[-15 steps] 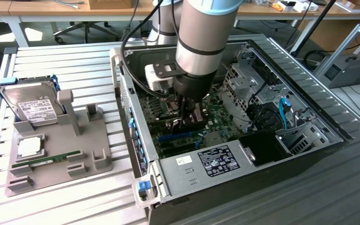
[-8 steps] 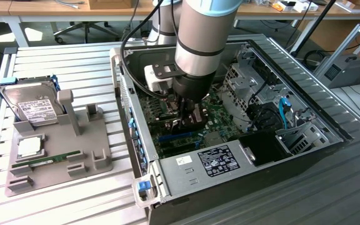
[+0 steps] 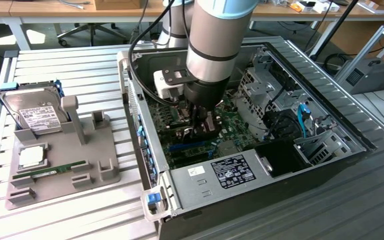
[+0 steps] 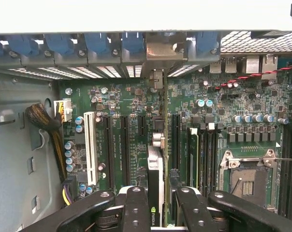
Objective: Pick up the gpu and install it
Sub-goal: 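Insert the gpu into the slot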
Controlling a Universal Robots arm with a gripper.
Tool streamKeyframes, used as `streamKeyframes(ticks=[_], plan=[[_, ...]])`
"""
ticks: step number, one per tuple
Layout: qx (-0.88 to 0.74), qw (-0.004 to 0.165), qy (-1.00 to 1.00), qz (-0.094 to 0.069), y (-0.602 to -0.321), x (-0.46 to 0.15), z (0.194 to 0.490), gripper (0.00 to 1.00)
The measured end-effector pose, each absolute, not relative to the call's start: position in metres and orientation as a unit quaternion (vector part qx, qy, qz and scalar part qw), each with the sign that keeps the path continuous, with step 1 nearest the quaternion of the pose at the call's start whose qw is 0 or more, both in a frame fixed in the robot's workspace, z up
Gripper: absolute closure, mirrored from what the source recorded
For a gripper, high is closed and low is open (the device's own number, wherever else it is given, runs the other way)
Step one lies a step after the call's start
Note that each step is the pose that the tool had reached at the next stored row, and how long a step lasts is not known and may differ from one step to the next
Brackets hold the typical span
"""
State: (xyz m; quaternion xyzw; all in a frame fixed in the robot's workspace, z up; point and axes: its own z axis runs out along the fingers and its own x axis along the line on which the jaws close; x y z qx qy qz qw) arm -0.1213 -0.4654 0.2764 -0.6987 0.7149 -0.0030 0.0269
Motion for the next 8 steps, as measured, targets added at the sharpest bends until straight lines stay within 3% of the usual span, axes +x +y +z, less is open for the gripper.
streamKeyframes(ticks=[8], plan=[[-0.699,0.026,0.715,-0.003,-0.4655,-0.1213,0.2727,0.73]])
